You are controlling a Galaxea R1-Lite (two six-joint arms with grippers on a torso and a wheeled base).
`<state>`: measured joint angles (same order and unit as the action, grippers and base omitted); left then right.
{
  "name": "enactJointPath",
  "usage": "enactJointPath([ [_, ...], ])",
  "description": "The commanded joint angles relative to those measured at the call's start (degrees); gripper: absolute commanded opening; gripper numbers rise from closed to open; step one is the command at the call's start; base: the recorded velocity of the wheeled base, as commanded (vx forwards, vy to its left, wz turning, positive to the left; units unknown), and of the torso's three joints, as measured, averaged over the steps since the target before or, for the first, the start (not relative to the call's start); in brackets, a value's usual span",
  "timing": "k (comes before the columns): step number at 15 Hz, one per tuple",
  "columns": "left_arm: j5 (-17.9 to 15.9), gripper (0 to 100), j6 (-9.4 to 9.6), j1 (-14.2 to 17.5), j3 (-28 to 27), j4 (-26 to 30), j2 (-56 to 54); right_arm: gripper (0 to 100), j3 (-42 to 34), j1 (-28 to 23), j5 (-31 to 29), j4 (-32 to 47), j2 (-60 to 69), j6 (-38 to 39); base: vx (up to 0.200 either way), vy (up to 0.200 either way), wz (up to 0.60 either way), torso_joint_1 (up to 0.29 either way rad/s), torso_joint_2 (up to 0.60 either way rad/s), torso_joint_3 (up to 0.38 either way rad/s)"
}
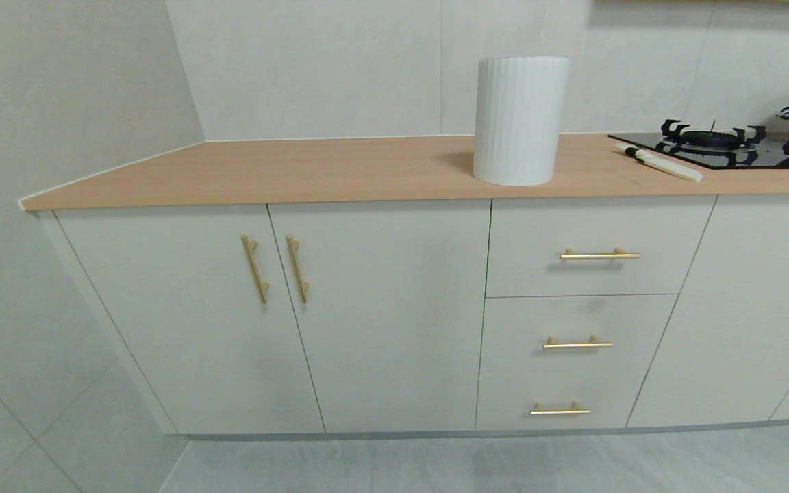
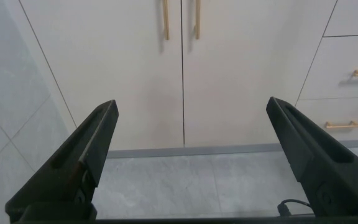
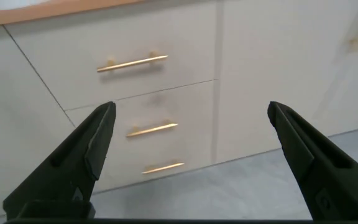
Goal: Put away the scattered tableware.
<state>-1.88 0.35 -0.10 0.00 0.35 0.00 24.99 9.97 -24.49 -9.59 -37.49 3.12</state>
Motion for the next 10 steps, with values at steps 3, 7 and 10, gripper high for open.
enactJointPath([
  [3,0.03,100,0.00,0.01,0.00,0.00,0.00,100,-5.22,-7.69,-0.21,18.56,33.62,-9.19,0.000,0.000,0.00,0.000,0.00,0.000],
  [7,0.03,100,0.00,0.01,0.00,0.00,0.00,100,-12.86,-9.88,4.01,14.60,37.49,-9.45,0.000,0.000,0.00,0.000,0.00,0.000],
  [10,-0.06,100,0.00,0.01,0.00,0.00,0.00,100,-23.50,-9.88,8.93,3.18,37.49,-9.54,0.000,0.000,0.00,0.000,0.00,0.000],
])
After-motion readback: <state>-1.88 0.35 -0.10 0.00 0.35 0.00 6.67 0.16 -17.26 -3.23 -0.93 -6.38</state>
